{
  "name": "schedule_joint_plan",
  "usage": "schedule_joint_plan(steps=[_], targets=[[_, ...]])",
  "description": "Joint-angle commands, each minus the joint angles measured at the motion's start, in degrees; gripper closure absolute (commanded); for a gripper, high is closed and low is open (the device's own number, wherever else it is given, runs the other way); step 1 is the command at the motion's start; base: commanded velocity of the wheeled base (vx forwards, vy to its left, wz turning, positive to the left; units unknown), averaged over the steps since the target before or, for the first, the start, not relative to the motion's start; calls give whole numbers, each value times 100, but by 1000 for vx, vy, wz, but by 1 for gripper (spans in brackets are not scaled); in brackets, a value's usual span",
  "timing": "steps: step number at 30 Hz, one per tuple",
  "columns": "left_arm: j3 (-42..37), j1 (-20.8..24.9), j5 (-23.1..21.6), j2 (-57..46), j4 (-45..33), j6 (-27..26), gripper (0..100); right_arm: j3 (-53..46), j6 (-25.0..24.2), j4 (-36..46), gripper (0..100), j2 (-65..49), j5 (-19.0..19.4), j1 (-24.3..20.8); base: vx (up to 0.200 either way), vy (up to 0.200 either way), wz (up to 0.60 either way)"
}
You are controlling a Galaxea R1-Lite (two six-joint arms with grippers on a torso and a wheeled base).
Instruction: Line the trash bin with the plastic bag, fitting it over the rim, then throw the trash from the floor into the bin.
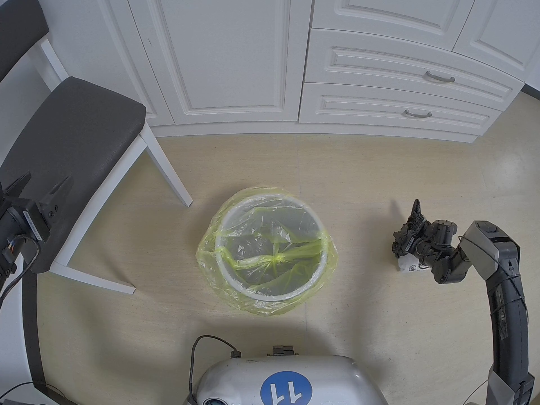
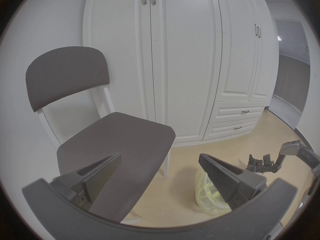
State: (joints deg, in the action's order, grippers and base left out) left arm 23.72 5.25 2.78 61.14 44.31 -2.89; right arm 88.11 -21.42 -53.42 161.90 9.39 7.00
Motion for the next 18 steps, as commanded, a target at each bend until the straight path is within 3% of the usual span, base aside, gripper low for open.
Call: schedule_joint_plan(steps=[1, 8, 11, 18], targets=[[1, 11, 3, 74, 7, -1, 0, 531, -196, 174, 0, 316, 2, -23, 0, 0, 0], [-8, 20, 3, 179, 7, -10, 0, 892, -319, 446, 0, 447, -7, -111, 0, 0, 0], [-26, 20, 3, 206, 16, -10, 0, 997, -319, 385, 0, 614, -306, -111, 0, 0, 0], [-43, 28, 3, 197, 16, -19, 0, 997, -363, 385, 0, 606, -359, -111, 0, 0, 0]])
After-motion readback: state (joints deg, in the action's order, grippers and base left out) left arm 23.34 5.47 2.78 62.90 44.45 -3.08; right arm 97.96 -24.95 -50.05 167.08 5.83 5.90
